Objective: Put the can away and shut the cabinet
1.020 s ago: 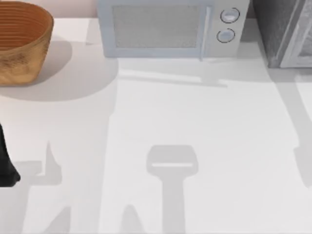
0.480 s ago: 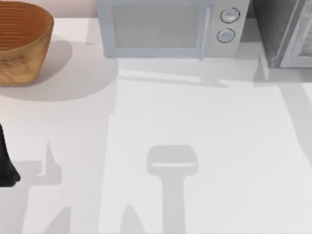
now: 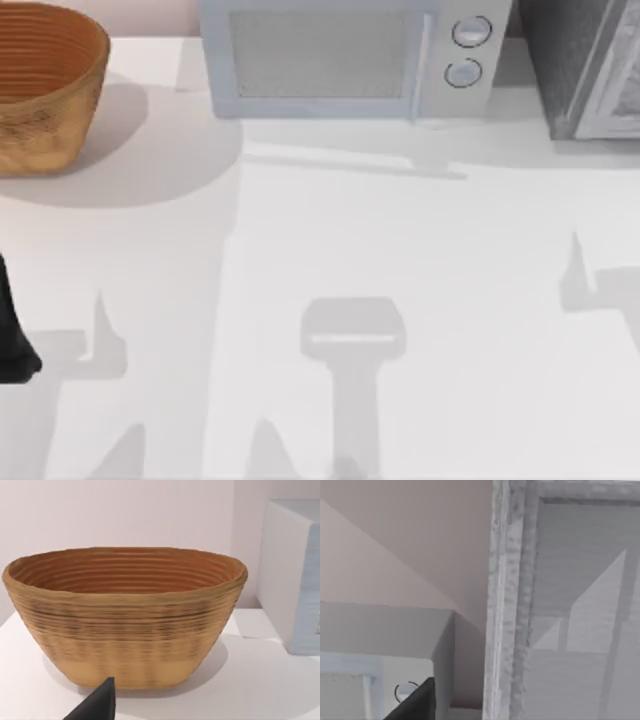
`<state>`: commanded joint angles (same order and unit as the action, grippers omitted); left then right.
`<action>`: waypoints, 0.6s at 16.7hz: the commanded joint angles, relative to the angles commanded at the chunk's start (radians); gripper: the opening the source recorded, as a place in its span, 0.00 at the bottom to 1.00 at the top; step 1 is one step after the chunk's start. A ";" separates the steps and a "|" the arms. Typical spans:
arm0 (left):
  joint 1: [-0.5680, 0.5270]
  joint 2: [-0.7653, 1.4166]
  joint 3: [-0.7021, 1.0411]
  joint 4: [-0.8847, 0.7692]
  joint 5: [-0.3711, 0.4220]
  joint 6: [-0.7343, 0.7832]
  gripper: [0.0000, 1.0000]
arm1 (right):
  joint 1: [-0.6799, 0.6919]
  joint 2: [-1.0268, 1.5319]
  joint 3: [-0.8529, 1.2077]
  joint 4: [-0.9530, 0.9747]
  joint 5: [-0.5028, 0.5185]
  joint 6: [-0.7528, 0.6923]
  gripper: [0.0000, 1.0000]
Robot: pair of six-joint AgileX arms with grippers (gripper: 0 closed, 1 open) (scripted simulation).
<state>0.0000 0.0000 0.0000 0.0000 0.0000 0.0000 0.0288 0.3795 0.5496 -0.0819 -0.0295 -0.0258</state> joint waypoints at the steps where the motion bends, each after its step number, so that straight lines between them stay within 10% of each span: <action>1: 0.000 0.000 0.000 0.000 0.000 0.000 1.00 | -0.004 -0.066 -0.099 0.015 0.002 0.002 1.00; 10: 0.000 0.000 0.000 0.000 0.000 0.000 1.00 | -0.029 -0.380 -0.550 0.082 0.029 0.026 1.00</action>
<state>0.0000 0.0000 0.0000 0.0000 0.0000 0.0000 0.0000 0.0000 0.0000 0.0000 0.0000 0.0000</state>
